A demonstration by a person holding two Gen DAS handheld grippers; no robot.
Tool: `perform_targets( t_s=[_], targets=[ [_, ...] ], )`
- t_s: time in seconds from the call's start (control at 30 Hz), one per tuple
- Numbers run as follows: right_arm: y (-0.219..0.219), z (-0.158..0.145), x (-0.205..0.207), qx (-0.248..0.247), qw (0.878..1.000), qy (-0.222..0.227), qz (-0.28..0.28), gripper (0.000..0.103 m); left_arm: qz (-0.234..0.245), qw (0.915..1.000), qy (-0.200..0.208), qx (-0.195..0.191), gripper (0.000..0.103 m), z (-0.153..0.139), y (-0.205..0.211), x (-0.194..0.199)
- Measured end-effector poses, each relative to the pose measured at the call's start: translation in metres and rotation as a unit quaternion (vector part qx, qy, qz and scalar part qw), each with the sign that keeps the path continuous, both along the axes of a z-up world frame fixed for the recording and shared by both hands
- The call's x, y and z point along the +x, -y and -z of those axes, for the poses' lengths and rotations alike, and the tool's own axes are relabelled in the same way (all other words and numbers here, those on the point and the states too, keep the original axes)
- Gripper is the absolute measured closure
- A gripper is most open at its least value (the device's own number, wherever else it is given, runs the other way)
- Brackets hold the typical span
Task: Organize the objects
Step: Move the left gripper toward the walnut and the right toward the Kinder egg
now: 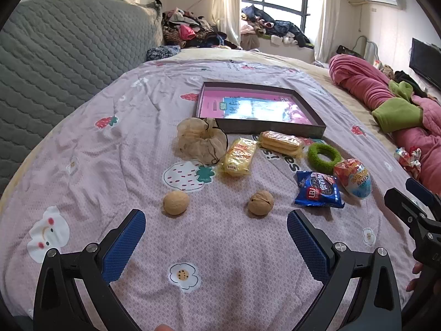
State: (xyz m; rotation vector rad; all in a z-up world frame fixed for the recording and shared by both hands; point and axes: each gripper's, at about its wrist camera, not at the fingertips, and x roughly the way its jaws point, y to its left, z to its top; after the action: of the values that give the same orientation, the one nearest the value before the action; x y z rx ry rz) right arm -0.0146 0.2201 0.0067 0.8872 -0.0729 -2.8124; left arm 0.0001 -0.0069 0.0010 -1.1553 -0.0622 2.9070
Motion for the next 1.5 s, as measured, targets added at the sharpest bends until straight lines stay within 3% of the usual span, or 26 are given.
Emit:
perform_targets(
  t_s=[0.47, 0.7, 0.83, 1.03, 1.27, 1.37, 1.47, 1.5],
  targets=[
    [-0.003, -0.003, 0.001, -0.007, 1.000, 0.001, -0.003, 0.000, 0.005, 0.9999, -0.012, 0.002, 0.001, -0.005, 0.003, -0.001],
    [-0.009, -0.001, -0.008, 0.016, 1.000, 0.016, 0.006, 0.000, 0.028, 0.9993, 0.022, -0.010, 0.001, 0.013, -0.011, -0.014],
    [-0.016, -0.002, -0.019, 0.021, 0.999, 0.034, 0.012, 0.000, 0.034, 0.9979, 0.054, 0.008, 0.001, 0.022, -0.015, -0.027],
    [-0.022, 0.002, -0.038, 0.038, 0.997, 0.065, 0.011, 0.000, 0.028, 0.9971, 0.071, 0.001, 0.001, 0.028, -0.027, -0.040],
    [-0.025, 0.000, -0.064, 0.056, 0.995, 0.081, 0.002, 0.000, 0.033, 0.9949, 0.093, 0.021, 0.001, 0.040, -0.038, -0.057],
    [-0.024, 0.003, -0.072, 0.080, 0.994, 0.077, 0.011, 0.000, 0.033, 0.9947, 0.097, 0.010, 0.007, 0.047, -0.043, -0.063],
    [-0.027, 0.008, -0.076, 0.065, 0.994, 0.084, 0.011, 0.000, 0.030, 0.9933, 0.110, 0.017, 0.014, 0.055, -0.042, -0.071],
    [-0.027, 0.010, -0.077, 0.062, 0.994, 0.087, 0.010, 0.000, 0.030, 0.9930, 0.112, 0.022, 0.024, 0.056, -0.042, -0.072]
  ],
)
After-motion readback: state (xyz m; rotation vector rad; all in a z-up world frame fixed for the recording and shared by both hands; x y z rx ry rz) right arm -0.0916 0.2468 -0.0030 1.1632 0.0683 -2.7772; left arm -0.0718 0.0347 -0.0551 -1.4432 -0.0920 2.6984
